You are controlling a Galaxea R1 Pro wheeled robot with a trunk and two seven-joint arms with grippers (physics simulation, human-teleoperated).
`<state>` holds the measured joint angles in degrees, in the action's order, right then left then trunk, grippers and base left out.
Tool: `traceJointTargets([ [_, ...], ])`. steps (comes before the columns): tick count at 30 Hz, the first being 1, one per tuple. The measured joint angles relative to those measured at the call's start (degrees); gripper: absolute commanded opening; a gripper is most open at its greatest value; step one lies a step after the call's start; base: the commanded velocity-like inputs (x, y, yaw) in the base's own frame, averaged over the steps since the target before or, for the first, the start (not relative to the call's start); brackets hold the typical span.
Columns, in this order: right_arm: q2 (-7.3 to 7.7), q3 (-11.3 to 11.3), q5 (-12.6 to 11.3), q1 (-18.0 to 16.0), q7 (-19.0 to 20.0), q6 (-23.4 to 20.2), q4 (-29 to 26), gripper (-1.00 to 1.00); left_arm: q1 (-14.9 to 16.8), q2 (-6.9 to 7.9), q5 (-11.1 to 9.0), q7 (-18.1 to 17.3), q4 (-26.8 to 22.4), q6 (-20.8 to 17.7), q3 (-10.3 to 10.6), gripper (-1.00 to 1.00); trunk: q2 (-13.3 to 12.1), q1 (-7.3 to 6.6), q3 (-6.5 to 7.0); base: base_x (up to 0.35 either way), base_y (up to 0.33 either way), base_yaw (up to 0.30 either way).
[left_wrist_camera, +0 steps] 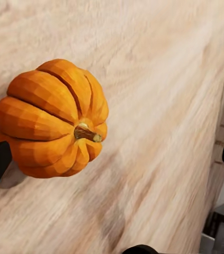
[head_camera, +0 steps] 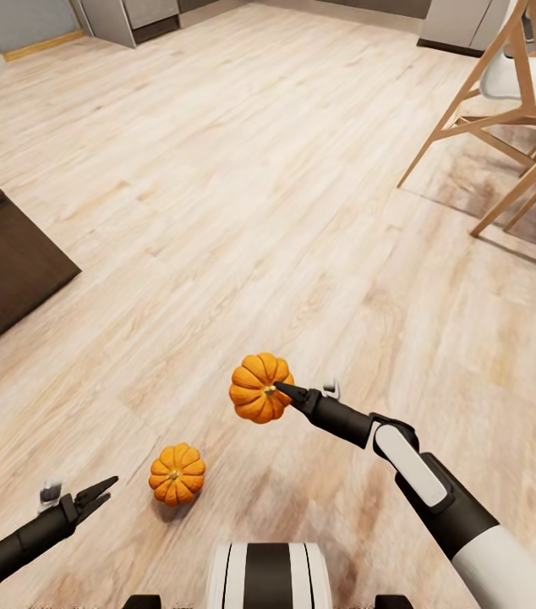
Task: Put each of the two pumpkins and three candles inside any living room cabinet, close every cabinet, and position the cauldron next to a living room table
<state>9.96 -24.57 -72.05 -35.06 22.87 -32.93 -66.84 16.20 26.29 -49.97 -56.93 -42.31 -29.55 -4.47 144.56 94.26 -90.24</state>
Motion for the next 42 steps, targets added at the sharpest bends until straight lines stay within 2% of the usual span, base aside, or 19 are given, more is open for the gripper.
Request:
traceJointTargets([
  [4,-0.06,-0.02,0.11,0.02,1.18,0.03,0.22,-1.00,0.19,-0.10,0.02,-0.07,0.02,-1.02,-0.95,1.00,0.03,0.05,-0.45,0.000,0.000,0.000],
  [16,-0.35,-0.14,0.79,0.03,0.99,0.28,0.77,-1.00,0.22,-0.51,0.07,0.23,0.03,-1.09,-1.21,1.00,0.03,0.05,-0.45,0.002,-0.004,0.000],
  [23,-0.67,-0.13,0.77,0.04,1.03,0.29,0.97,-1.00,0.25,-0.19,-0.05,0.38,0.07,-1.08,-1.44,1.00,0.03,0.05,-0.45,0.049,-0.189,0.000],
  [25,-0.68,-0.13,0.71,0.03,1.11,0.31,0.99,-1.00,0.23,-0.09,-0.04,0.41,0.12,-1.10,-2.70,1.00,0.03,0.05,-0.45,0.031,-0.111,0.000],
  [28,-0.69,-0.15,0.75,0.03,1.11,0.36,1.00,-1.00,0.22,-0.10,0.12,1.02,2.71,-1.08,-6.19,1.00,0.03,0.05,-0.45,0.046,-0.060,0.000],
  [30,-0.76,-0.20,0.78,0.03,1.09,0.38,1.01,-1.00,0.22,-0.05,0.17,1.42,3.82,-1.09,-7.16,1.00,0.03,0.05,-0.45,0.013,-0.017,0.000],
  [35,-1.08,-0.20,0.78,0.03,1.03,1.23,1.01,-1.00,0.22,-0.02,0.17,1.67,4.50,-1.10,-7.90,1.00,0.03,0.05,-0.45,0.003,-0.004,0.000],
  [40,-1.12,-0.23,0.94,0.04,1.00,1.87,1.02,-1.00,0.22,-0.01,0.20,1.70,4.65,-1.05,-7.99,1.00,0.09,0.18,-1.55,0.000,0.000,0.000],
  [42,-1.13,-0.22,0.76,0.03,1.01,1.87,1.00,-1.00,0.22,-0.07,0.20,1.76,4.75,-1.03,-8.00,1.00,0.10,0.18,-1.56,0.000,0.000,0.000],
])
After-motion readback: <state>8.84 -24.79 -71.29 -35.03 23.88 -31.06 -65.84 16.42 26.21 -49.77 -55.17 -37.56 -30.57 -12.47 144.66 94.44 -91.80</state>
